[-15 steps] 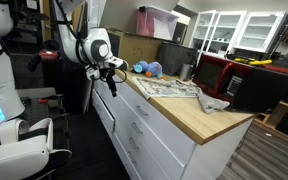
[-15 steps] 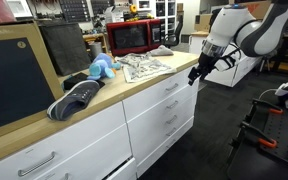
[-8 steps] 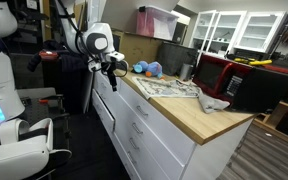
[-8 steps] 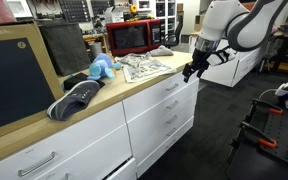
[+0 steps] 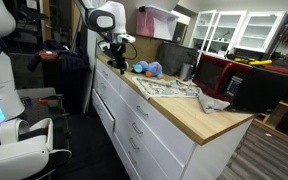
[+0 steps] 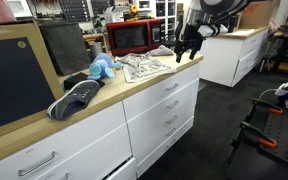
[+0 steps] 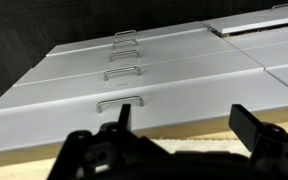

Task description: Push closed the top right drawer of the chest of drawers

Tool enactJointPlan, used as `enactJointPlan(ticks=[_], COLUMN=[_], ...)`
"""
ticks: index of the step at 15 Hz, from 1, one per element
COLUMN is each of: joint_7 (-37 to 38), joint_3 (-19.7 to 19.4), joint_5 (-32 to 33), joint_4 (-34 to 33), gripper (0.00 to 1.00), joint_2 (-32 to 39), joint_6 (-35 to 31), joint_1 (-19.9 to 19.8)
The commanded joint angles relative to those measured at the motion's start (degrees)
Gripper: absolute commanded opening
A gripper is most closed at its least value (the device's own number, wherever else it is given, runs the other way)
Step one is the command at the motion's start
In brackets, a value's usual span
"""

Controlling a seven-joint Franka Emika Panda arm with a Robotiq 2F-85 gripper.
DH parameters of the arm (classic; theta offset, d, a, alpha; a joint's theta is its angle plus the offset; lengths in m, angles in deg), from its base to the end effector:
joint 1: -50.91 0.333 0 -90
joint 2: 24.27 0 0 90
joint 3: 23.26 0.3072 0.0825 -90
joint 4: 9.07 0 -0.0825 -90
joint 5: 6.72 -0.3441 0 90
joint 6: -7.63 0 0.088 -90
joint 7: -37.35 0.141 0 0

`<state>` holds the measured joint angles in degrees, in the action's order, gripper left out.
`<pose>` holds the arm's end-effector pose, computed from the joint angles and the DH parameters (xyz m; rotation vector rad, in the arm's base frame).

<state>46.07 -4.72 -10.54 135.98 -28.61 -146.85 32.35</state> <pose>0.4597 -0.0023 0.3137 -3.0740 0.3198 -0.3655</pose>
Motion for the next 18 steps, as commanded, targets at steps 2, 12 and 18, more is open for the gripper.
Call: enactJointPlan(ticks=[2, 12, 18], joint_7=[-4.93, -7.26, -7.25], joint_3=[-12.8, -20.11, -20.09], joint_5=[0.56, 4.56, 4.52], joint_4=[-7.97, -19.68, -19.38], gripper=[1.0, 1.0, 1.0], joint_2=[-10.46, -18.43, -17.08], joint_6=[20.2, 40.55, 40.28], joint_1=[9.2, 12.2, 12.42])
